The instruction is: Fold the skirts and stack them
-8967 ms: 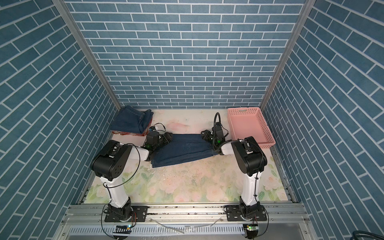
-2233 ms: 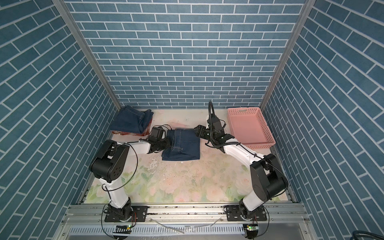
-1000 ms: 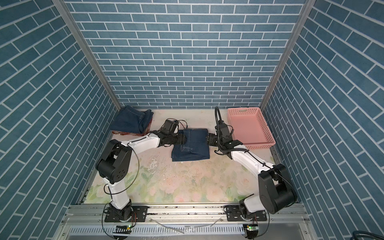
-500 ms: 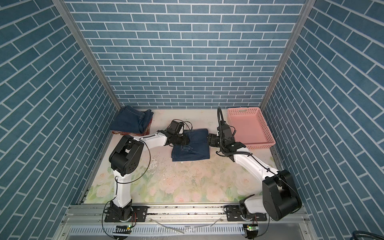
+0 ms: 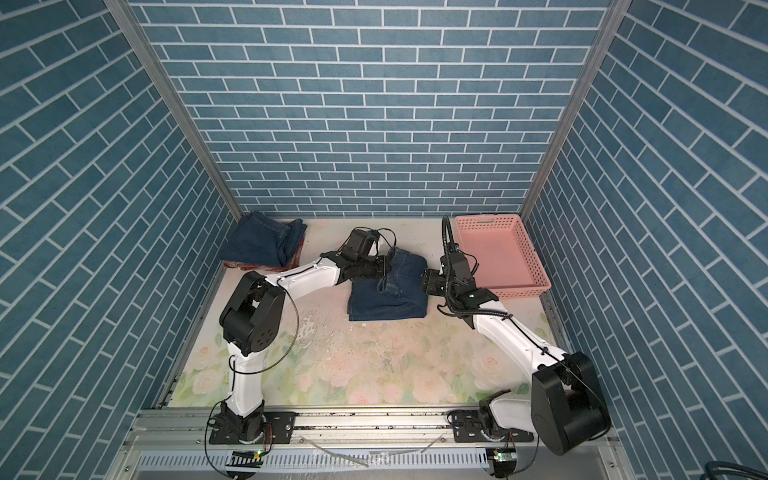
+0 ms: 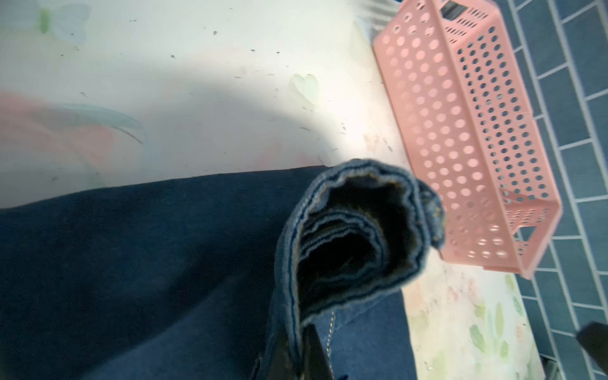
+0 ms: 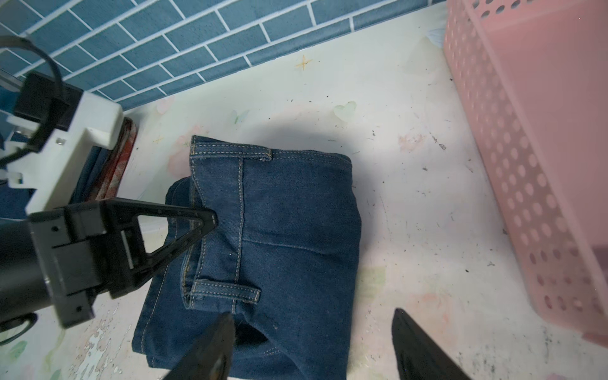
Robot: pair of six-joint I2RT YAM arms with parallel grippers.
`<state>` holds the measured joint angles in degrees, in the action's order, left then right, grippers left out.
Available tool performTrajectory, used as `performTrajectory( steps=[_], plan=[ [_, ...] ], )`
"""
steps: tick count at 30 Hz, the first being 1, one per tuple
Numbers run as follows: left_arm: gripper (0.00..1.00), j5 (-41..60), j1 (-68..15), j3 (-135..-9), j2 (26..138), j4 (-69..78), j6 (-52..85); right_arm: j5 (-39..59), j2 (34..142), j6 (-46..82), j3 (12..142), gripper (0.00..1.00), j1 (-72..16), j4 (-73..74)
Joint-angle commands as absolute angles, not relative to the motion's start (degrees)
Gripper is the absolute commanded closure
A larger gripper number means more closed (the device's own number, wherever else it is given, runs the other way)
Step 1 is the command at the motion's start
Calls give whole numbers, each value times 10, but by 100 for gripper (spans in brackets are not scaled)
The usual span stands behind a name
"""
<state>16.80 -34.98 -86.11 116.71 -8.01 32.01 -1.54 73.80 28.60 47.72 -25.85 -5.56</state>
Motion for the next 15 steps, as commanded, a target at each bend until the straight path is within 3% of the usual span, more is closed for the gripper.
performTrajectory(
  steps=[1,15],
  plan=[
    [100,165,-356,-858,1124,-77,346,-32,723,259,460,25,-256,-63],
    [100,136,-363,-798,1009,-71,405,-38,728,247,449,25,-255,-46]
  ],
)
